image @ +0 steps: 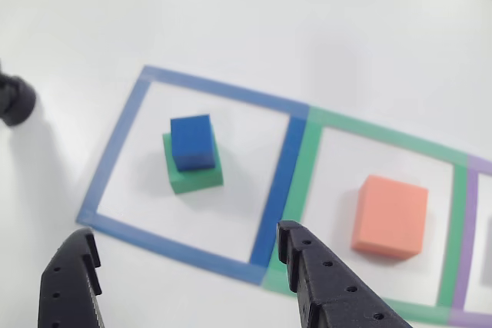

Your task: Tower of hanoi

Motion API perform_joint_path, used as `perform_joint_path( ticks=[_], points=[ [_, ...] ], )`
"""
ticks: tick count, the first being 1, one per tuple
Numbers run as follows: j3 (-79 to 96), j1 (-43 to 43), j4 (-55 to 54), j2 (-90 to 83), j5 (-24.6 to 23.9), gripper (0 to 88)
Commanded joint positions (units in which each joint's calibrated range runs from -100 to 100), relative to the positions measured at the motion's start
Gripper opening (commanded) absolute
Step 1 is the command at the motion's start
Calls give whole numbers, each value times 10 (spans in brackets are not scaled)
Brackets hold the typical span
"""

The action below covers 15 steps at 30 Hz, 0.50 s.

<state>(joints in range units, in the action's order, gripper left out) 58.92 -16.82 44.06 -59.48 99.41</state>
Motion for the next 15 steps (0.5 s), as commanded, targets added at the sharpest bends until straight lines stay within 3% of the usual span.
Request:
perform_joint_path(
  ticks=[1,8,15],
  points=[
    [101,10,-214,16,6,302],
    [205,7,-462,116,6,329],
    [242,3,-634,239,6,340]
  ],
)
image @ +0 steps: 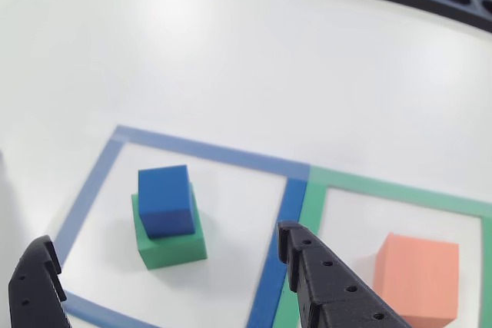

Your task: Tower of hanoi

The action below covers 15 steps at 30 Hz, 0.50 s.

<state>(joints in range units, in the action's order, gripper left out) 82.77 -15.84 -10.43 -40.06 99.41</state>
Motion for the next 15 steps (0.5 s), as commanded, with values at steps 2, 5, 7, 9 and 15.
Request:
perform_joint_path(
  ticks=[2,5,7,9,15],
  points=[
    [6,-10,-137,86,6,341],
    [6,-15,-214,153,6,342],
    [1,-18,-258,195,6,342],
    [-11,-19,-290,234,6,342],
    [-60,-17,-354,336,6,342]
  ],
)
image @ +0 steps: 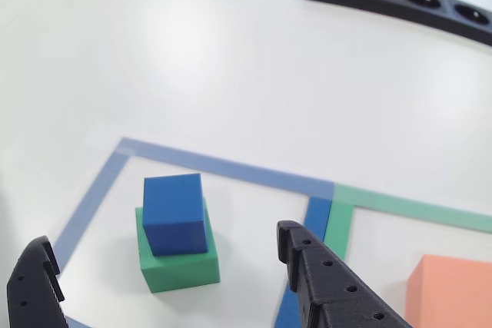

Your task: Tower of hanoi

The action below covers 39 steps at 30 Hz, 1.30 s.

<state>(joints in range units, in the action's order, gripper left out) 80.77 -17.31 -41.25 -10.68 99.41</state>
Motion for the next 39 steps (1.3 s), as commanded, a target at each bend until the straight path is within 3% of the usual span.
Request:
perform_joint_path(
  ticks=[1,19,39],
  points=[
    [-49,-3,-57,58,6,342],
    [-182,-28,-180,278,6,339],
    [-197,-41,-188,305,6,312]
  ],
)
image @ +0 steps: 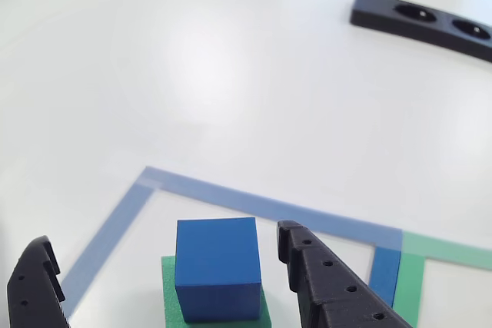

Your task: Tower of hanoi

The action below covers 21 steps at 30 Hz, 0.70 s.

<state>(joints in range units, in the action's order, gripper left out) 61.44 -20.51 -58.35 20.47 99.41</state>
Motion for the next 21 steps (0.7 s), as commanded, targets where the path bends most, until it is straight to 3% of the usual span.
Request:
perform_joint_path(
  ticks=[1,21],
  points=[
    [-4,-10,-18,-7,6,306],
    [22,-13,-25,-13,6,147]
  ],
)
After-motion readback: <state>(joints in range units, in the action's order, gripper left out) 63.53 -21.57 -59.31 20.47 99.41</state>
